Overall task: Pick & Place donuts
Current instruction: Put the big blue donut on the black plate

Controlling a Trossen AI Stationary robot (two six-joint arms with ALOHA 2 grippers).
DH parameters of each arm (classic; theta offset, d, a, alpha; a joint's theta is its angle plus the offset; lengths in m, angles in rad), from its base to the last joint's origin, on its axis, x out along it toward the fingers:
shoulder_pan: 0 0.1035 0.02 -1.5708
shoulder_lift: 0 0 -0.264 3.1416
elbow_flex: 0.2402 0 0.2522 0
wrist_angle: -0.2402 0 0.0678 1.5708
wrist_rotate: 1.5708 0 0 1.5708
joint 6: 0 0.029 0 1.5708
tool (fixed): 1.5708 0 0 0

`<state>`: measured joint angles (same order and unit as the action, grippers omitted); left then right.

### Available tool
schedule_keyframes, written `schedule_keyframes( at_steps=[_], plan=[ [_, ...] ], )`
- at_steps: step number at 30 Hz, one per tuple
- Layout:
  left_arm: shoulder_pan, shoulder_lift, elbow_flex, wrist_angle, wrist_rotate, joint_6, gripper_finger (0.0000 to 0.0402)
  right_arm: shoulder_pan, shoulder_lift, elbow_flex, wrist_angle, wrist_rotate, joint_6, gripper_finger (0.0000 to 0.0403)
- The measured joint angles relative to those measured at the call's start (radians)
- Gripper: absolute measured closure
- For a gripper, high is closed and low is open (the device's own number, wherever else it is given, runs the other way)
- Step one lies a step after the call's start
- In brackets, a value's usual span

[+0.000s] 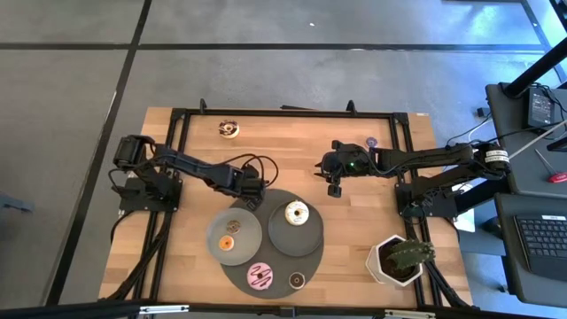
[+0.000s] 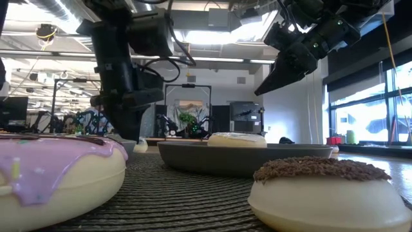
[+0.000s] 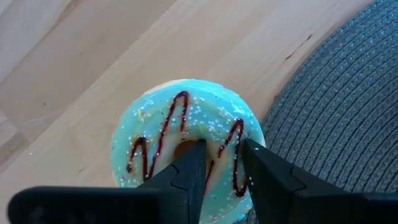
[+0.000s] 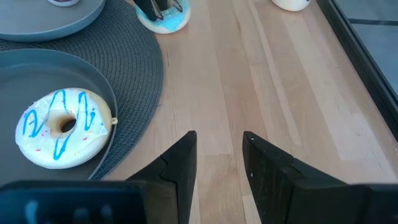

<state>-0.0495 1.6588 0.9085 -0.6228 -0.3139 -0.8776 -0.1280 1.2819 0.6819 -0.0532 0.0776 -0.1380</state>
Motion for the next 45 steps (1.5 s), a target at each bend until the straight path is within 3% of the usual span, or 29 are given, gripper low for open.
schedule_keyframes(
  at_steps=[12,18,24,32,41,45],
  plan=[
    [0.0,0.0,0.0,-0.001,-0.005,0.023,0.0395,0.0,0.0,0.0,0.0,0.0,-0.002,0.0271],
    [0.0,-0.035,0.01,-0.021,-0.005,0.067,0.0398,0.0,0.0,0.0,0.0,0.0,-0.002,0.0271],
    [-0.024,-0.091,0.096,-0.016,-0.002,0.189,0.0399,0.0,0.0,0.0,0.004,0.008,-0.002,0.0271],
    [-0.132,-0.084,0.214,0.152,0.127,0.381,0.0399,-0.001,0.0,0.0,0.005,0.008,-0.002,0.0271],
    [-0.201,0.015,0.222,0.328,0.268,0.372,0.04,-0.001,0.0,0.0,0.013,0.009,-0.002,0.0271],
    [-0.218,0.081,0.249,0.332,0.282,0.365,0.04,-0.001,0.0,0.0,0.011,0.009,0.002,0.0271]
  ],
)
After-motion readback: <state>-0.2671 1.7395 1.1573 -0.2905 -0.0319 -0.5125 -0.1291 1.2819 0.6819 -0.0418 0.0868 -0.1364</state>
